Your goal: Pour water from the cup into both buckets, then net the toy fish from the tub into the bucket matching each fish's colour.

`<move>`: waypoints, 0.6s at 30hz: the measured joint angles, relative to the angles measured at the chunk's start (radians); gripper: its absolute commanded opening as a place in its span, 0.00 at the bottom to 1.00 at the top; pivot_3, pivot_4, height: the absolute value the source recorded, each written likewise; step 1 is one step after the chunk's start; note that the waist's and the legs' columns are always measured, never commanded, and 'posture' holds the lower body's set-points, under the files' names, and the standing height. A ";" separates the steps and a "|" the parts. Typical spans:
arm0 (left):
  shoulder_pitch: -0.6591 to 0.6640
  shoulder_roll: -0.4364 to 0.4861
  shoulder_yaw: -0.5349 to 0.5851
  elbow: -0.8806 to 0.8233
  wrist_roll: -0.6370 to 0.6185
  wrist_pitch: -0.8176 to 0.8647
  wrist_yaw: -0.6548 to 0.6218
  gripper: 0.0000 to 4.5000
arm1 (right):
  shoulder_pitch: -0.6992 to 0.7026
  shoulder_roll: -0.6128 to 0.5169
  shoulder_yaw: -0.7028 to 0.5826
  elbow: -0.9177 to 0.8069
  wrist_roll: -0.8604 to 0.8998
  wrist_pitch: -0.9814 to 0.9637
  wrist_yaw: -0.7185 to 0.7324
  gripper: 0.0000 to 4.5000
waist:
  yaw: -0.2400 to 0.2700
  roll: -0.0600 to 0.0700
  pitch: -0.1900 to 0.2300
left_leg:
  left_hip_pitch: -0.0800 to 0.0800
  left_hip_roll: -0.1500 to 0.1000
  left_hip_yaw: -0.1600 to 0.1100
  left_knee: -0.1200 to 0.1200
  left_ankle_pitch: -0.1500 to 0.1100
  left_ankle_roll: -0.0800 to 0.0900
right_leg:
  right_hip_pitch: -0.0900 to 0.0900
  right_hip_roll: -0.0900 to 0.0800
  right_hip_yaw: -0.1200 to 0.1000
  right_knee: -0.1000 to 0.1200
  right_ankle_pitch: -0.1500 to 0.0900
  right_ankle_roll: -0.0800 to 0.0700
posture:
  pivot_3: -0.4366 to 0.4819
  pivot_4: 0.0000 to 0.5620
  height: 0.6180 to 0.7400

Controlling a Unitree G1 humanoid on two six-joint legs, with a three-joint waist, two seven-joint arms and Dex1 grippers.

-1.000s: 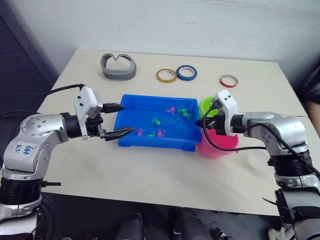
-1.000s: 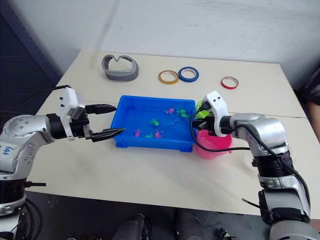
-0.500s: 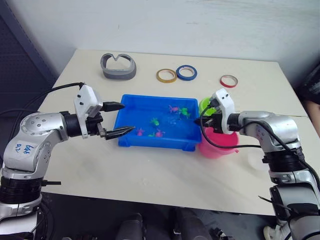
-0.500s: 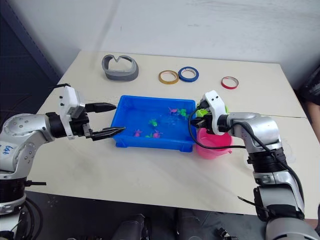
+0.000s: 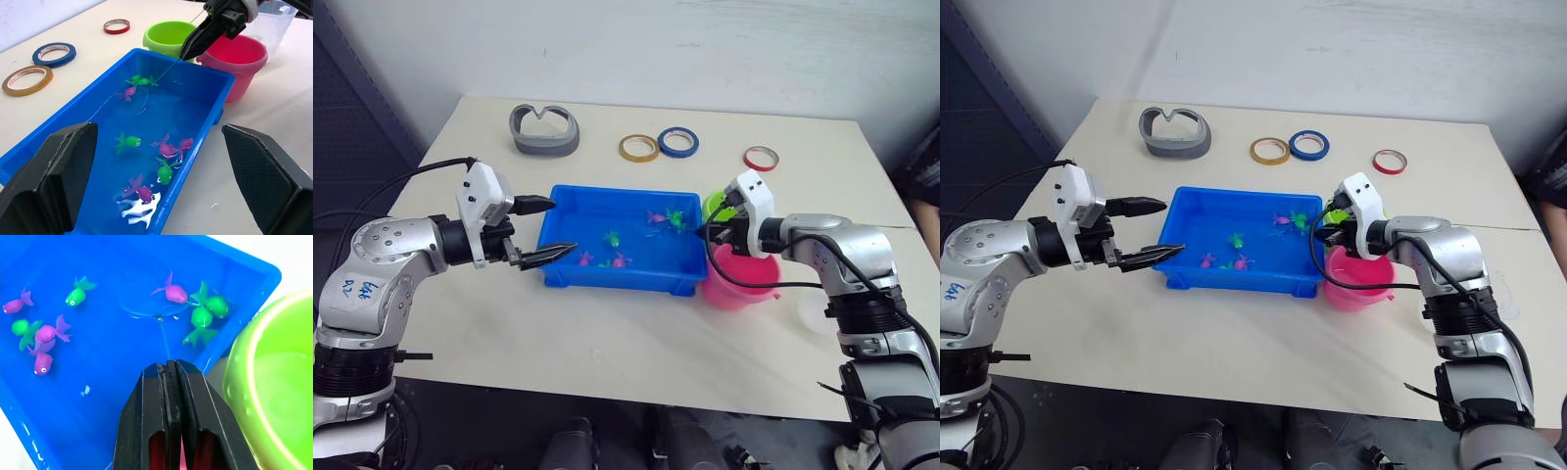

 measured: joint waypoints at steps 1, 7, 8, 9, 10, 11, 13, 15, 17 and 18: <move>0.000 0.000 0.000 0.000 0.000 0.000 0.000 0.99 | 0.000 0.000 0.000 -0.005 0.001 -0.003 0.007 0.00 | 0.000 0.000 0.000 | 0.000 0.000 0.000 0.000 0.000 0.000 | 0.000 0.000 0.000 0.000 0.000 0.000 | 0.48 0.27 1.00; -0.002 0.000 -0.002 0.006 0.001 -0.002 0.000 0.99 | 0.030 -0.027 0.007 -0.110 0.003 -0.037 0.059 0.00 | 0.001 0.000 0.000 | 0.000 0.000 0.000 -0.001 0.000 0.000 | 0.000 0.000 0.000 -0.001 0.000 0.000 | 0.48 0.27 1.00; -0.003 0.000 -0.002 0.009 0.001 -0.003 0.000 0.99 | 0.047 -0.035 0.008 -0.136 0.002 -0.056 0.068 0.00 | 0.002 0.000 0.000 | 0.000 0.000 0.000 -0.001 0.000 0.000 | 0.000 0.000 0.000 -0.001 0.000 0.000 | 0.48 0.27 1.00; -0.003 0.000 -0.003 0.014 0.001 -0.007 0.000 0.99 | 0.066 -0.039 0.008 -0.164 0.003 -0.073 0.074 0.00 | 0.002 0.000 0.000 | 0.000 0.000 0.000 -0.001 0.000 0.000 | 0.000 0.000 0.000 -0.001 0.000 0.000 | 0.48 0.27 1.00; -0.005 -0.001 -0.004 0.019 0.001 -0.009 0.000 0.99 | 0.081 -0.042 0.008 -0.182 0.003 -0.080 0.076 0.00 | 0.002 0.000 0.000 | 0.000 0.000 0.000 -0.001 0.000 0.000 | 0.000 0.000 0.000 -0.001 0.000 0.000 | 0.48 0.27 1.00; -0.008 -0.001 -0.006 0.027 0.002 -0.011 0.000 0.99 | 0.104 -0.051 0.007 -0.211 0.004 -0.095 0.079 0.00 | 0.002 0.000 0.000 | 0.000 0.000 0.000 -0.001 0.000 0.000 | 0.000 0.000 0.000 -0.001 0.000 0.000 | 0.48 0.27 1.00; -0.023 -0.004 -0.010 0.040 0.002 -0.012 -0.001 0.99 | 0.156 -0.074 -0.012 -0.265 0.006 -0.118 0.084 0.00 | 0.003 0.000 0.000 | 0.000 0.000 0.000 -0.001 0.000 0.000 | 0.000 0.000 0.000 -0.001 0.000 0.000 | 0.48 0.27 1.00; -0.042 -0.007 -0.012 0.045 0.001 -0.012 -0.004 0.99 | 0.202 -0.092 -0.042 -0.314 0.012 -0.134 0.086 0.00 | 0.005 0.000 0.000 | 0.000 0.000 0.000 -0.001 0.000 0.000 | 0.000 0.000 0.000 -0.002 0.000 0.000 | 0.48 0.27 1.00; -0.079 -0.017 -0.021 0.069 -0.006 -0.011 -0.018 0.99 | 0.258 -0.104 -0.102 -0.381 0.033 -0.142 0.083 0.00 | 0.006 0.000 0.000 | 0.000 0.000 0.000 -0.001 0.000 0.000 | 0.000 0.000 0.000 -0.002 0.000 0.000 | 0.48 0.27 1.00; -0.091 -0.022 -0.028 0.078 -0.012 -0.009 -0.026 0.99 | 0.285 -0.107 -0.133 -0.414 0.048 -0.144 0.083 0.00 | 0.006 0.000 0.000 | 0.000 0.000 0.000 -0.001 0.000 0.000 | 0.000 0.000 0.000 -0.002 0.000 0.000 | 0.48 0.27 1.00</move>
